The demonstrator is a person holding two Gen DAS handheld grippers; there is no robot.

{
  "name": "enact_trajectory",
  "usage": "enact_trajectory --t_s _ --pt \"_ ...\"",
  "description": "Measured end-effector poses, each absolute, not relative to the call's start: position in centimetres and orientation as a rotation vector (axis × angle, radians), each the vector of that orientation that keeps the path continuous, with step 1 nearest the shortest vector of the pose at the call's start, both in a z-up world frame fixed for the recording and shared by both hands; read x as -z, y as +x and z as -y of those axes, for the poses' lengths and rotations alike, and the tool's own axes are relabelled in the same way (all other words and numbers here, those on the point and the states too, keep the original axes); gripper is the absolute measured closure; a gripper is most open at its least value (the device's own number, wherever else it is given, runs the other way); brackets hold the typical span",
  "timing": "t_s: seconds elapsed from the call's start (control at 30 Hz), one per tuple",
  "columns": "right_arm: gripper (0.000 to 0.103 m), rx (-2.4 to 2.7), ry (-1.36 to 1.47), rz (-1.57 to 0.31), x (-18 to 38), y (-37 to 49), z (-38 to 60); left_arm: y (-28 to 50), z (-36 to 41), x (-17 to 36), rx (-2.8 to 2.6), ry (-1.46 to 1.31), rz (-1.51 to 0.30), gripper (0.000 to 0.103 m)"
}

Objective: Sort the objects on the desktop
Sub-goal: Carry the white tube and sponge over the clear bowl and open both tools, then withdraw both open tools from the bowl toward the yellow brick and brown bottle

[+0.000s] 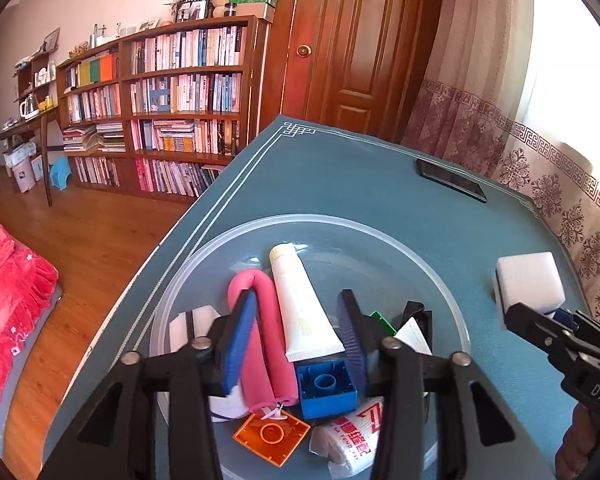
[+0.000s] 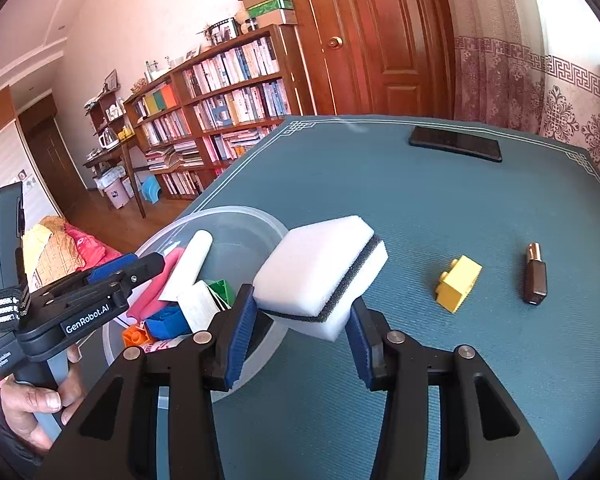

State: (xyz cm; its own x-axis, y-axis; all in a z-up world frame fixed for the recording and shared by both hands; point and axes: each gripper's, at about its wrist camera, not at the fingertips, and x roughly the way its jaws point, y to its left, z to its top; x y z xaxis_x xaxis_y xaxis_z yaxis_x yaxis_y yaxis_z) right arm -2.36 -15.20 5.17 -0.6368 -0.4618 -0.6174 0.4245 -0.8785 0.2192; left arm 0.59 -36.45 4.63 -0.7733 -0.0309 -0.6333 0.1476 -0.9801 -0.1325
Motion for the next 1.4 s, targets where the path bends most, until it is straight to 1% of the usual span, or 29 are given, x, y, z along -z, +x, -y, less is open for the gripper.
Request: enact_trajectory --t_s 0.07,0.2,0.3,0.47,0.53,0.63,0.97,1.4 --pt "0.054 2.458 0.953 0.063 -5.2 -2.5 16.2 0.8 36.7 -5.0 2.860 0.989 -0.259 0.022" --pt "0.054 2.437 0.958 0.045 -5.0 -3.0 17.8 1.2 37.4 -5.8 2.857 0.943 -0.254 0.020" --pt "0.050 2.413 0.974 0.032 -4.8 -3.4 19.0 1.3 37.9 -6.1 2.828 0.912 -0.218 0.015" --pt "0.039 2.368 0.981 -0.025 -4.3 -3.6 20.7 1.5 38.4 -6.3 2.794 0.873 -0.185 0.001" --pt "0.036 2.356 0.980 -0.052 -4.0 -3.4 21.2 1.6 38.5 -6.4 2.795 0.862 -0.184 0.001" --pt "0.035 2.350 0.984 -0.072 -3.7 -3.4 21.5 1.7 38.5 -6.4 2.797 0.864 -0.186 0.001" --pt "0.035 2.254 0.989 0.016 -3.7 -2.5 20.5 1.8 38.0 -6.4 2.799 0.872 -0.180 0.001" --pt "0.035 2.207 0.962 0.015 -4.5 0.1 20.6 2.1 38.2 -6.9 2.791 0.863 -0.201 0.001"
